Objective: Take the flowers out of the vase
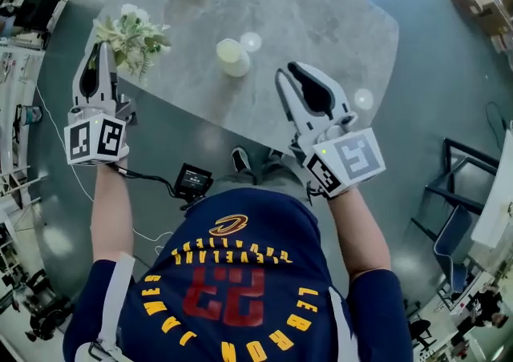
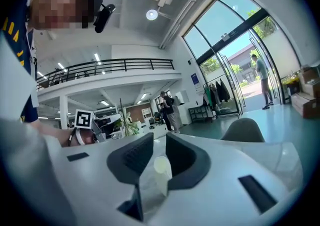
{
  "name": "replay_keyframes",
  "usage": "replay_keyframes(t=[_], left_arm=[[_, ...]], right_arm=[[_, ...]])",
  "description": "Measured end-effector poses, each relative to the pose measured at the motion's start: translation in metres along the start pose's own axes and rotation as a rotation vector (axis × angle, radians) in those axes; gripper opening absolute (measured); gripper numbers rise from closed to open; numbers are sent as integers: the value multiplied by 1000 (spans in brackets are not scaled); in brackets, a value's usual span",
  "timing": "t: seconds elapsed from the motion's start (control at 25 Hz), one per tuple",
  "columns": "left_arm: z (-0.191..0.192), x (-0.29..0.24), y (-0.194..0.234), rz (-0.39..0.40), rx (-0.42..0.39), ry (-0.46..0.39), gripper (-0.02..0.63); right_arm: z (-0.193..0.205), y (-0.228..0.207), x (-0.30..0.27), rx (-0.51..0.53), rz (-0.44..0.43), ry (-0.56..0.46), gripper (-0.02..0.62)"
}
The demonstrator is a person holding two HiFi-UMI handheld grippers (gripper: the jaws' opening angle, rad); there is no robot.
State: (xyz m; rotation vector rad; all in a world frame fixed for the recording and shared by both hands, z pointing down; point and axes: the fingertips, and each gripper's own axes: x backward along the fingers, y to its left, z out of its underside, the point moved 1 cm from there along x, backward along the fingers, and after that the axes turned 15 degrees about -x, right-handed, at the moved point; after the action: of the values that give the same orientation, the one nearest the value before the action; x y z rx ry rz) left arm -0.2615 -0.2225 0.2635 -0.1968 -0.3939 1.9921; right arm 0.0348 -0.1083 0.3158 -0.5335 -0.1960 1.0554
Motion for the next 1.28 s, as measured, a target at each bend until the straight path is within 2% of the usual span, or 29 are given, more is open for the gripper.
replay_keyframes(t=[0.16, 0.56, 1.28], left_arm=[[5, 5, 5, -9, 12, -19, 23], [19, 30, 9, -36, 33, -19, 23], [17, 34, 8, -33, 39, -20, 23]], right_arm=[[-9, 8, 8, 43, 30, -21, 55], [-2, 43, 6, 96, -24, -23, 43], [1, 50, 2, 95, -32, -10, 43]])
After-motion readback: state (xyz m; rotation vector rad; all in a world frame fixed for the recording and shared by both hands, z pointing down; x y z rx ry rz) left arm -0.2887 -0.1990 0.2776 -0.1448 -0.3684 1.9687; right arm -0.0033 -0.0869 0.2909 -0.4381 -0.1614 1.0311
